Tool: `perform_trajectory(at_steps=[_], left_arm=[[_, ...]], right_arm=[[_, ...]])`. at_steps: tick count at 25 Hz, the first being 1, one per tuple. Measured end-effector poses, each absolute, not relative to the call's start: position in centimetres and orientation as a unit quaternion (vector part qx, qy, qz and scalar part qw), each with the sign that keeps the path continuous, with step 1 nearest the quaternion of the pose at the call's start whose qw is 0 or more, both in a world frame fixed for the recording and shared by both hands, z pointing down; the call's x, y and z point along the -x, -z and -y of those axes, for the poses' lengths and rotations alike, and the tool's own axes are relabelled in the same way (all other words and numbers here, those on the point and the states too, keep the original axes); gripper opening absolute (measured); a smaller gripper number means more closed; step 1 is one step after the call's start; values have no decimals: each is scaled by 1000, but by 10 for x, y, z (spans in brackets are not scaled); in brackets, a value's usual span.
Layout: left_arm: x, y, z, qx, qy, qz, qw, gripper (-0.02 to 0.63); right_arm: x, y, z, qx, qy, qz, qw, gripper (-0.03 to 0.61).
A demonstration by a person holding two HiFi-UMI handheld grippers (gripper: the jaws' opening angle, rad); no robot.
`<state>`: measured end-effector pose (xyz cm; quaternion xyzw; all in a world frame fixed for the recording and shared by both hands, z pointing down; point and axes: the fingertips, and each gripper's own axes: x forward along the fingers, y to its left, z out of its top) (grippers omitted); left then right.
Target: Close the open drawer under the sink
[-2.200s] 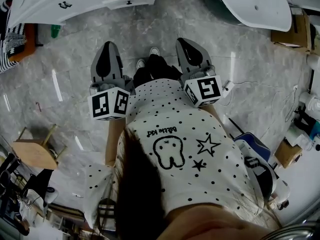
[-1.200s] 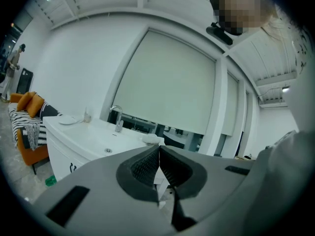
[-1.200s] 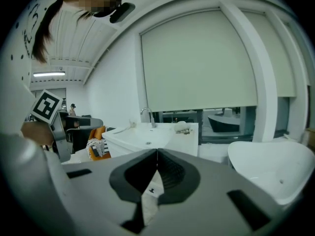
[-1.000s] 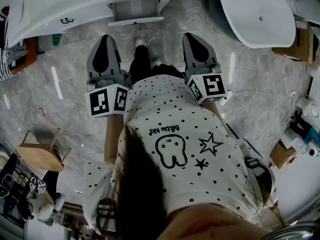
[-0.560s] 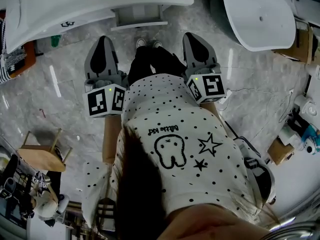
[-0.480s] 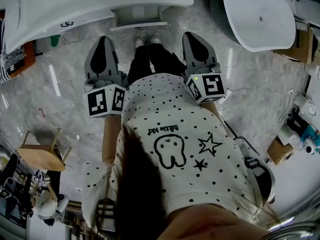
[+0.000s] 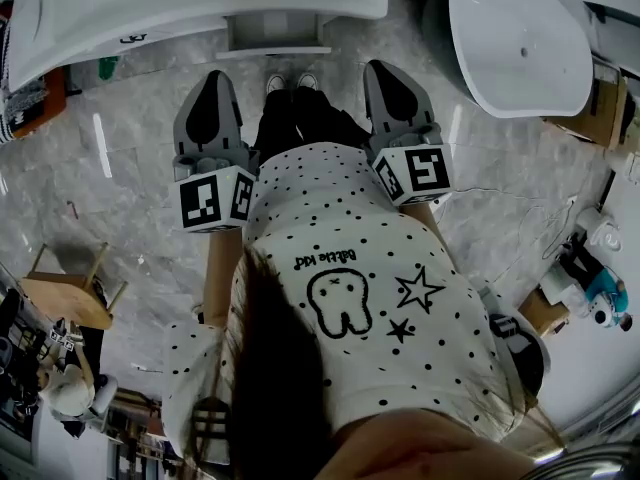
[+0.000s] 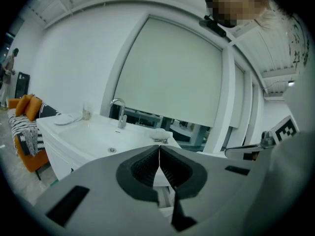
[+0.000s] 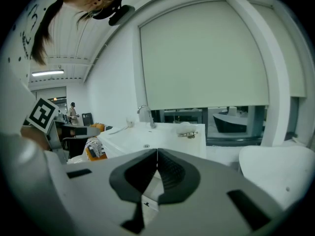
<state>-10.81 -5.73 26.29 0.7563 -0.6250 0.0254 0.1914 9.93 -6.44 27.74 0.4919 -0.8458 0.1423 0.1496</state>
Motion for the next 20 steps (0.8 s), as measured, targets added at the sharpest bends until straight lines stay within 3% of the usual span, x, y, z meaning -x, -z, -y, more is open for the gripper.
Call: perform_trajectory(at_steps=[5, 6, 7, 8, 13, 20], left_arm=[[103, -312, 50, -758, -100, 609, 208, 12], [101, -328, 49, -760, -115, 599, 225, 42], [98, -346, 49, -761, -127, 588, 244, 116], [95, -364, 48, -761, -139, 577, 263, 135], [80, -477, 40, -743, -200, 557, 311, 137], [51, -647, 56, -741, -273, 529, 309, 140]], right_arm=[[-100, -286, 62, -477, -146, 853, 152, 12], [-99, -288, 63, -474, -147, 854, 153, 12], [-98, -290, 63, -472, -148, 855, 156, 12], [-99, -292, 64, -470, -149, 855, 160, 12], [-101, -317, 63, -457, -160, 855, 184, 12], [-94, -392, 67, -459, -203, 839, 210, 12]])
